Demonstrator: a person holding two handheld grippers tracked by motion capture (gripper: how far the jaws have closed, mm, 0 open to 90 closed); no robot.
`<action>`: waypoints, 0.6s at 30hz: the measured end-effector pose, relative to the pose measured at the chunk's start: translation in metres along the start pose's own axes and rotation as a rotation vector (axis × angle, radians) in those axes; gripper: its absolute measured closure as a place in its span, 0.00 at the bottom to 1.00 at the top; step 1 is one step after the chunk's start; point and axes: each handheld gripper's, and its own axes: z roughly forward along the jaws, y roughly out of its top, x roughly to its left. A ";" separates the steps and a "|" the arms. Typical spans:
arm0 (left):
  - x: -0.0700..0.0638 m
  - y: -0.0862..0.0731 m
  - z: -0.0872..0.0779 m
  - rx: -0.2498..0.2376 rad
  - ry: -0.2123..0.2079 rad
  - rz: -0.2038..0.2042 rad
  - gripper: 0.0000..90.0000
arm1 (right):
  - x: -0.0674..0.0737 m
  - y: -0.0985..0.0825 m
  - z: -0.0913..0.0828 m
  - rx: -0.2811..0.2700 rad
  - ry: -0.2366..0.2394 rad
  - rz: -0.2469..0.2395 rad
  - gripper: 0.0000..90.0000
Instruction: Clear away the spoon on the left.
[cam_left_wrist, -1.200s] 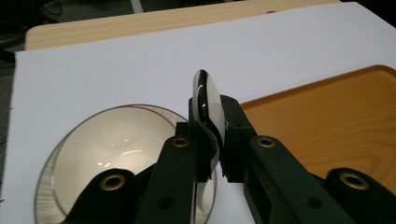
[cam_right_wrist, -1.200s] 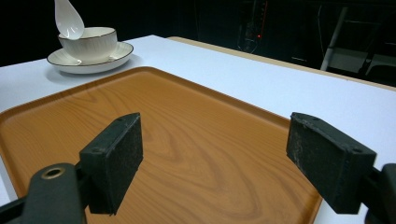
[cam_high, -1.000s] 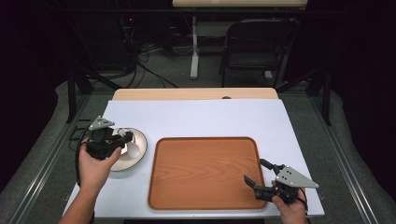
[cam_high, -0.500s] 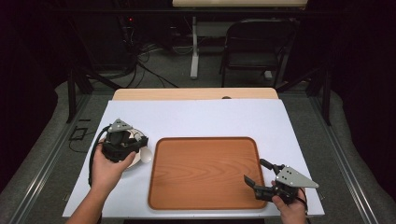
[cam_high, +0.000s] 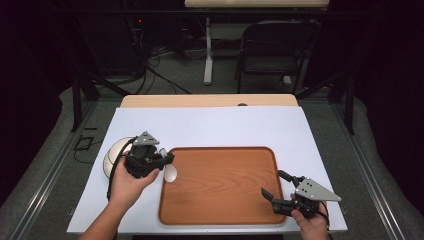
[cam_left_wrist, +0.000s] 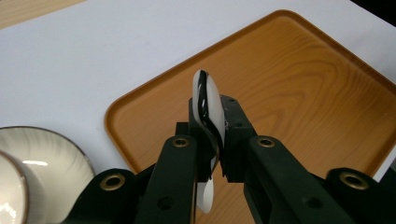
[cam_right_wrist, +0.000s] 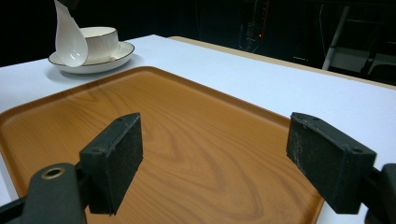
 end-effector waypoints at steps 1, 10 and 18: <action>-0.003 0.000 0.002 0.003 -0.004 0.007 0.95 | 0.000 0.000 0.000 0.000 0.000 0.000 0.21; -0.018 0.000 0.014 0.042 -0.060 0.050 0.94 | -0.001 0.000 0.000 -0.003 -0.001 -0.002 0.21; -0.028 -0.006 0.022 0.080 -0.088 0.071 0.95 | -0.001 0.000 0.000 -0.003 -0.001 -0.003 0.21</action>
